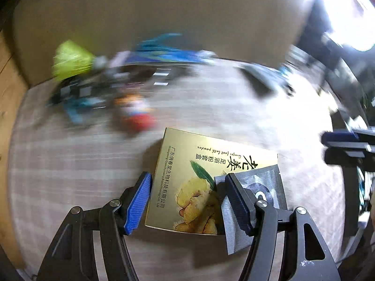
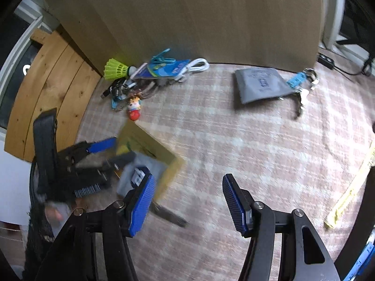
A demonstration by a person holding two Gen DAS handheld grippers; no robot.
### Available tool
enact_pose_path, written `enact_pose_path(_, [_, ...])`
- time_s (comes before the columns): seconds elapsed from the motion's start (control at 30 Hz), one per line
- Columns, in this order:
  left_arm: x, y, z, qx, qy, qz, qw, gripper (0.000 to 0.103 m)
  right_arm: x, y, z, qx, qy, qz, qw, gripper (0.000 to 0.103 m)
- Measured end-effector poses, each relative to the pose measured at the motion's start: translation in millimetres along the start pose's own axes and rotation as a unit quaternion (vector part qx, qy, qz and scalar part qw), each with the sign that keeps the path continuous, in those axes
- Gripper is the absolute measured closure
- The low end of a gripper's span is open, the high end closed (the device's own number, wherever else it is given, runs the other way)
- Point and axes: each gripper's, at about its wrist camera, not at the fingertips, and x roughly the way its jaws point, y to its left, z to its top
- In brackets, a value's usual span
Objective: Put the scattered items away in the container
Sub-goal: 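Grasp the gold ginger box with the right tool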
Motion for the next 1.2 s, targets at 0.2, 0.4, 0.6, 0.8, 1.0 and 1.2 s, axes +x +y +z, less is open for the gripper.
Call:
enact_pose_path(0.2, [15.3, -102.5, -14.7, 0.096, 0.001, -0.054, 0.994, 0.035, -4.6, -31.5, -12.9, 0.019, 0.011, 0.002, 1.0, 0.047])
enact_pose_path(0.4, [10.1, -148.2, -23.3, 0.084, -0.005, -0.051, 0.9951, 0.035, -3.3, -76.3, -36.6, 0.051, 0.035, -0.007, 0.998, 0.047])
enact_pose_path(0.6, [-13.1, -116.1, -51.4, -0.035, 0.011, -0.061, 0.9975, 0.035, -14.3, -108.6, -52.8, 0.089, 0.03, 0.015, 0.996, 0.047])
enact_pose_path(0.8, [-3.4, -113.1, -60.6, -0.062, 0.039, -0.083, 0.9938, 0.036, -8.7, -97.8, -46.6, 0.069, 0.032, 0.028, 0.997, 0.047])
enact_pose_path(1.0, [-4.5, -130.7, -57.2, -0.058, 0.038, -0.104, 0.9922, 0.036, 3.1, -83.4, -58.7, 0.059, 0.055, 0.048, 0.996, 0.047])
enact_pose_path(1.2, [-25.3, -148.7, -55.3, -0.025, 0.018, -0.102, 0.9943, 0.036, -5.7, -87.8, -80.4, 0.081, 0.047, 0.055, 0.994, 0.048])
